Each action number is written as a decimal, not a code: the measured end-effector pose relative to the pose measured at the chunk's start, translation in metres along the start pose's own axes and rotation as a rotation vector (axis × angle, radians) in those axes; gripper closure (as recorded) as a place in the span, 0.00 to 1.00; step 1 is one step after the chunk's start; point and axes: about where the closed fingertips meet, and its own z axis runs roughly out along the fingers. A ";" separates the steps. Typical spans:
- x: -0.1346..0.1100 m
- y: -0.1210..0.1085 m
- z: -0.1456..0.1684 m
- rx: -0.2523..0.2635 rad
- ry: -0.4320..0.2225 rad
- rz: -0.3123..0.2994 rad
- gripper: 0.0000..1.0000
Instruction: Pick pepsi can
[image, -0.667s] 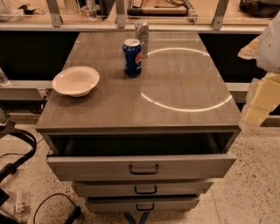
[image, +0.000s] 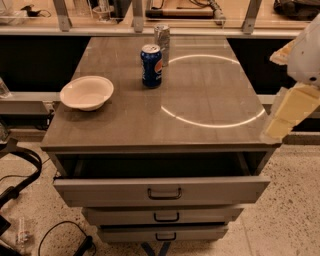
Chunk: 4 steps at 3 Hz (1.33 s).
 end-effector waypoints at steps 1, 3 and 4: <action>-0.007 -0.010 0.016 0.068 -0.120 0.102 0.00; -0.037 -0.062 0.077 0.125 -0.561 0.197 0.00; -0.060 -0.106 0.091 0.213 -0.846 0.244 0.00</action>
Offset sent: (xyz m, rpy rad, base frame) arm 0.1770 0.0091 0.0369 0.8708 -0.7006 -0.1992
